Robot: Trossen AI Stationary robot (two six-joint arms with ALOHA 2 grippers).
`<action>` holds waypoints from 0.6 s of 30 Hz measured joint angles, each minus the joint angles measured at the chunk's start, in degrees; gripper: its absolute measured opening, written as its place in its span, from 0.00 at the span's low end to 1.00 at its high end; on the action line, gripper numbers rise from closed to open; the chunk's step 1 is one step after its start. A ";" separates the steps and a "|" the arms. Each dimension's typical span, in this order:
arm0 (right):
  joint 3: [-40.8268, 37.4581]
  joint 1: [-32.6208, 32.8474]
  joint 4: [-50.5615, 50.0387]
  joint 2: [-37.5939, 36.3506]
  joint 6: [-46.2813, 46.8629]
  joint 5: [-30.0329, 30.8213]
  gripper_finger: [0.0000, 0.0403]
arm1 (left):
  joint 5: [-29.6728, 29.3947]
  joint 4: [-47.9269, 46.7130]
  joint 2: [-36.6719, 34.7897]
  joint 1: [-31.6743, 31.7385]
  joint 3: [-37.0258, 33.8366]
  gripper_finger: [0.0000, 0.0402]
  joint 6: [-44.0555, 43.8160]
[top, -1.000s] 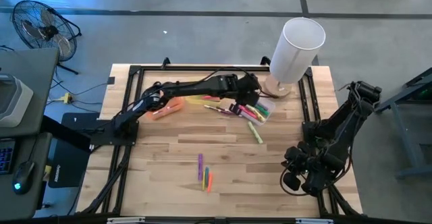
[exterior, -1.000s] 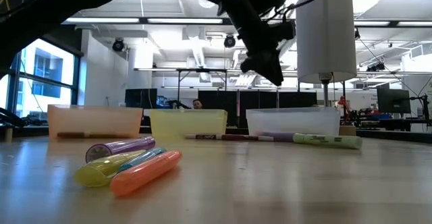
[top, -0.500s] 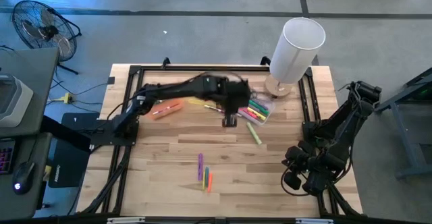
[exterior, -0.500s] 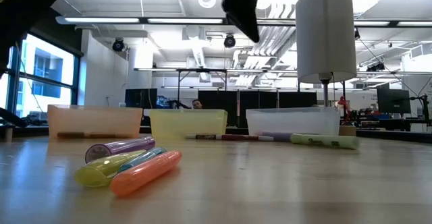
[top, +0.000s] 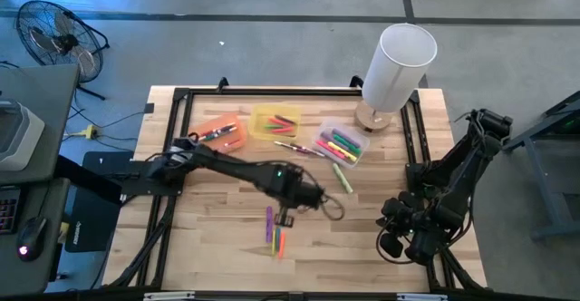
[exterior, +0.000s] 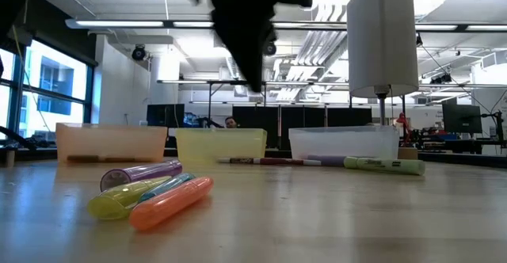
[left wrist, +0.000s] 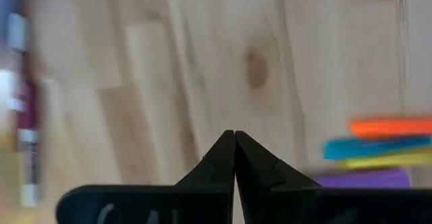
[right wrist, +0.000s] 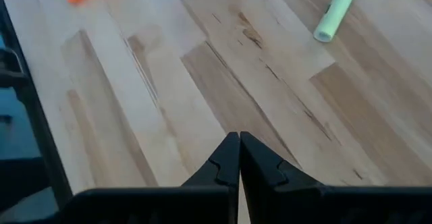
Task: Pick & Place Markers
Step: Put the light green highlighter pen into the white bin
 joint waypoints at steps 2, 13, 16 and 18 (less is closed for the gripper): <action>0.00 -1.09 1.36 0.00 -0.04 0.65 0.00 | 0.04 5.65 -3.04 -1.29 -7.24 0.00 -2.27; 6.86 -18.41 14.48 8.78 -14.34 -8.25 0.00 | -4.81 27.58 -34.93 -9.33 -50.09 0.00 -19.18; 14.66 -22.93 11.27 16.04 -19.13 -10.82 0.00 | -5.99 30.32 -43.80 -11.39 -58.19 0.00 -23.29; 20.55 -24.90 6.95 20.72 -19.32 -11.91 0.00 | -6.85 31.89 -48.74 -12.50 -61.93 0.00 -25.25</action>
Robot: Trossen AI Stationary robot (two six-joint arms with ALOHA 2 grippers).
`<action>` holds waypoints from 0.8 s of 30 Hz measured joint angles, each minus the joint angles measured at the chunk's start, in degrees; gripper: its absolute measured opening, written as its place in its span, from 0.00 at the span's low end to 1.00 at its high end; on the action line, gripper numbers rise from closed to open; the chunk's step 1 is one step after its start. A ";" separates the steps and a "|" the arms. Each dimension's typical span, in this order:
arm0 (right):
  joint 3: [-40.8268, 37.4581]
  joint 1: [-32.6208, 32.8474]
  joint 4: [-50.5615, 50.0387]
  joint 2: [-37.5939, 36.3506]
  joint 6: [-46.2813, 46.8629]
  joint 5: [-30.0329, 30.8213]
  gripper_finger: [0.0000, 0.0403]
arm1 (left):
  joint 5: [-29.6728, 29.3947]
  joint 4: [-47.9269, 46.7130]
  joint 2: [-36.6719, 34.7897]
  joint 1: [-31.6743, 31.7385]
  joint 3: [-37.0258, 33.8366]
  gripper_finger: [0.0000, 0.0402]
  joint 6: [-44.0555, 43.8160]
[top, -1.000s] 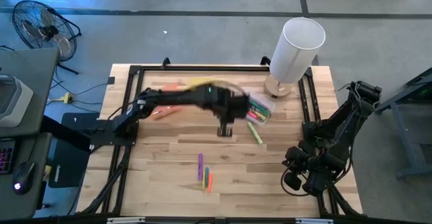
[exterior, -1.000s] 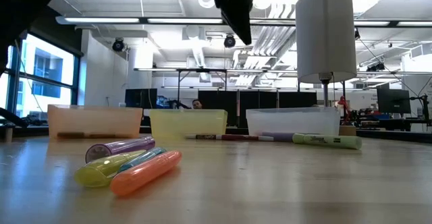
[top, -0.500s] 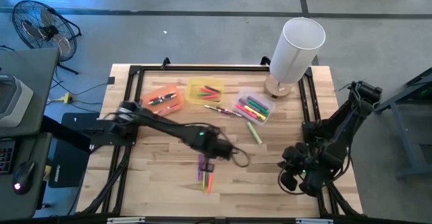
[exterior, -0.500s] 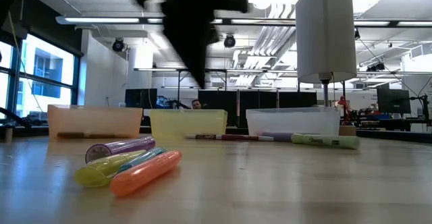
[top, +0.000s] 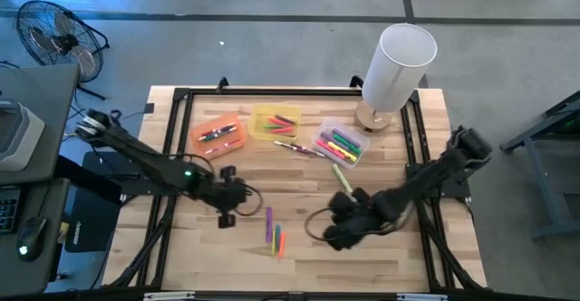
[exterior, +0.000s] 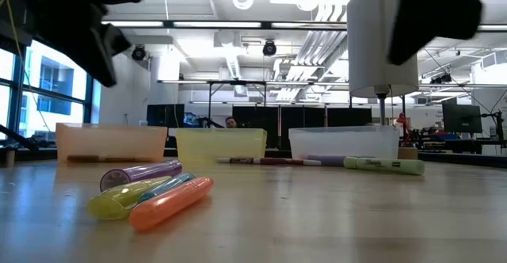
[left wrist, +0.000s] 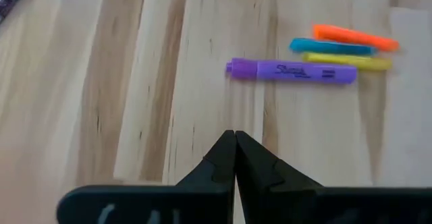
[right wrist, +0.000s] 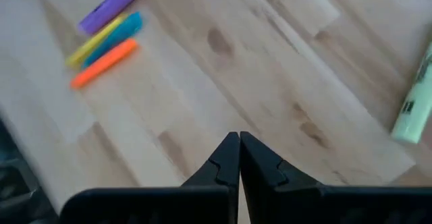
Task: Pick & Place Markers
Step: Put the light green highlighter pen into the white bin
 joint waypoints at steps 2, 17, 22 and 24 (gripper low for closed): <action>5.99 -1.70 -4.52 4.57 0.41 -1.11 0.00 | -0.74 -0.10 -4.50 -1.10 -2.78 0.00 -1.37; 25.48 -7.06 -40.04 21.36 26.85 -4.27 0.00 | -4.92 -1.01 -16.87 -8.52 -6.07 0.00 -0.68; 19.33 -10.86 -38.77 20.94 22.89 -5.86 0.06 | -4.41 -2.01 -16.69 -9.14 -6.08 0.00 -1.00; 16.14 -12.63 -36.10 20.94 19.52 -7.51 0.11 | -4.03 -2.15 -16.69 -9.14 -6.09 0.00 -1.23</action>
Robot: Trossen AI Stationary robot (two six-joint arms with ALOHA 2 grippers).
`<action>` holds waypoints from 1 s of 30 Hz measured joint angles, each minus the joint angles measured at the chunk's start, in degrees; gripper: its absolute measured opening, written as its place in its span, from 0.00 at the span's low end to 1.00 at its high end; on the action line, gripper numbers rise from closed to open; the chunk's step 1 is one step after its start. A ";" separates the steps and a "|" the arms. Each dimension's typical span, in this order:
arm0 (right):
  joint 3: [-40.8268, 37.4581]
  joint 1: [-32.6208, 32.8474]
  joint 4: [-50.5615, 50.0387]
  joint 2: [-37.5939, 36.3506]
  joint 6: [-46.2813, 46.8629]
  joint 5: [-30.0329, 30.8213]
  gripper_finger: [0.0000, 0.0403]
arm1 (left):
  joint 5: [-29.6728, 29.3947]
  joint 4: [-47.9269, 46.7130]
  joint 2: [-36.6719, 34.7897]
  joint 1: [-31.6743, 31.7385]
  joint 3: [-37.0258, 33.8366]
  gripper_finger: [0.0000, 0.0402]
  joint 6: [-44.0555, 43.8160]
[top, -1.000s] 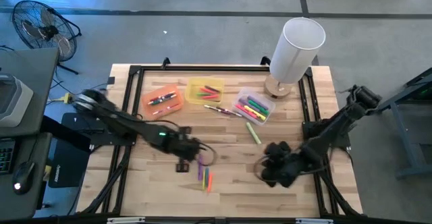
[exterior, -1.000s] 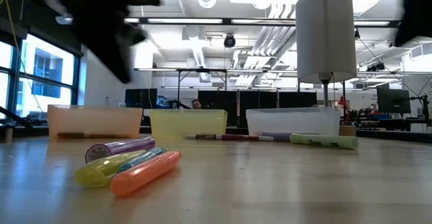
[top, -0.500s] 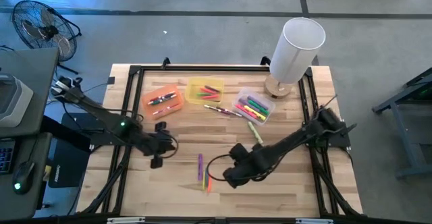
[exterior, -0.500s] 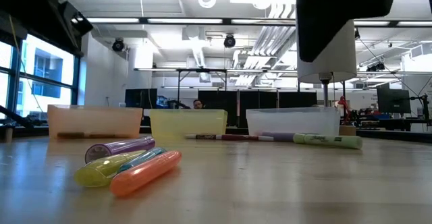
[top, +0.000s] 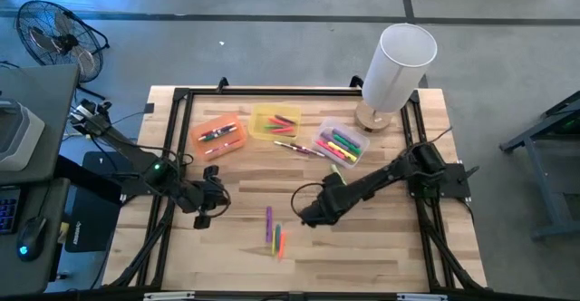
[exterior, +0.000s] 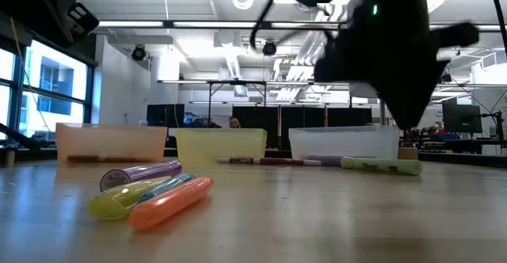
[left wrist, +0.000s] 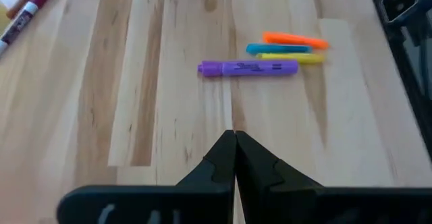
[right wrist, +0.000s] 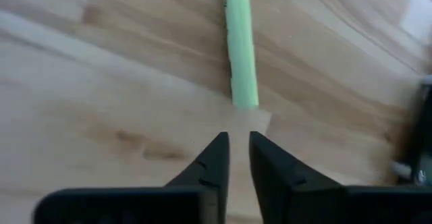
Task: Pick & Place Markers
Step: Put the light green highlighter pen into the white bin
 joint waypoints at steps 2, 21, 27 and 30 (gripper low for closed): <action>-2.75 -1.59 3.25 0.00 -2.68 -0.48 0.16 | 0.65 0.11 0.00 0.02 0.02 0.00 -0.24; -24.01 -10.46 29.64 -5.98 -18.18 -2.61 0.27 | -0.20 0.63 0.02 0.09 0.02 0.00 -3.75; -23.50 -8.97 29.34 -7.09 -28.83 -0.63 0.13 | -5.10 3.58 1.02 0.13 0.04 0.00 -11.52; -23.87 -8.35 28.89 -10.11 -32.36 0.25 0.13 | -8.66 7.89 2.32 0.13 0.07 0.04 -15.26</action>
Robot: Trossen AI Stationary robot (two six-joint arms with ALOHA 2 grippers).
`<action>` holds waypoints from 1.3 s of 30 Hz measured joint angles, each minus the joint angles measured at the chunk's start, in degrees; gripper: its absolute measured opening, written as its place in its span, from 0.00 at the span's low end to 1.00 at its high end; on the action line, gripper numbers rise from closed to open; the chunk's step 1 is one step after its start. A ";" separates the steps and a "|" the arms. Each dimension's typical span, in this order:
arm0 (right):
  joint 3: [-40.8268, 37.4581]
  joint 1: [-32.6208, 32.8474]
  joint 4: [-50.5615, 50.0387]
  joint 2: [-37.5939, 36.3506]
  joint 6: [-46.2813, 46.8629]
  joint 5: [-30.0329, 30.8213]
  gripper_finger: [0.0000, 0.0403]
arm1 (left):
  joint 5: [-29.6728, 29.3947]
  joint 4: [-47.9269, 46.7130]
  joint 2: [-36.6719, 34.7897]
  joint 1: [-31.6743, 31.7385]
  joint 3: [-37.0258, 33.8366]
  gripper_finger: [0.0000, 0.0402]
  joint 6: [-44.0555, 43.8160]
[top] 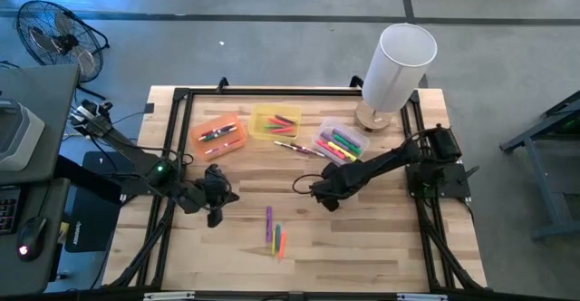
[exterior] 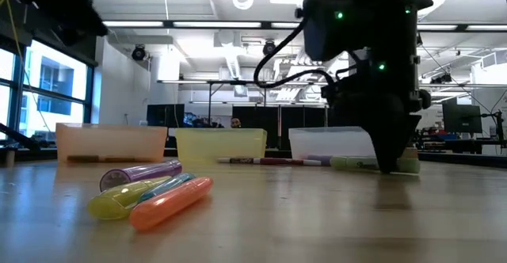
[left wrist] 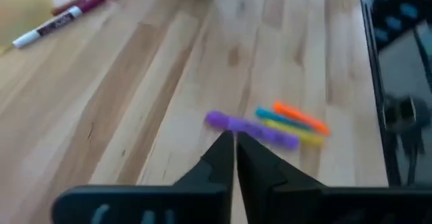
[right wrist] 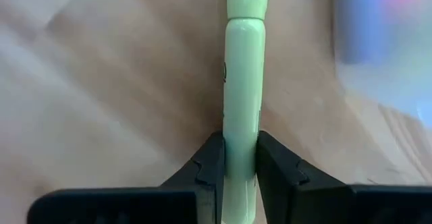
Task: Pick & Place Markers
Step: Put the light green highlighter pen into the white bin
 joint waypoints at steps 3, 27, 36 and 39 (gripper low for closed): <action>0.02 0.31 -0.68 -4.96 -5.50 0.42 0.13 | -4.50 3.67 2.35 0.00 0.01 0.13 -3.25; 0.16 -21.70 0.27 -24.29 -40.68 5.01 0.13 | -13.06 4.92 37.20 5.74 30.53 0.25 -12.25; -9.76 -29.99 10.03 -20.97 -43.49 -3.01 0.13 | -7.30 -1.30 39.36 7.48 36.31 0.24 -14.30; -12.14 -30.23 11.50 -21.18 -43.24 -2.50 0.19 | -6.97 -2.80 39.43 7.49 36.29 0.24 -14.30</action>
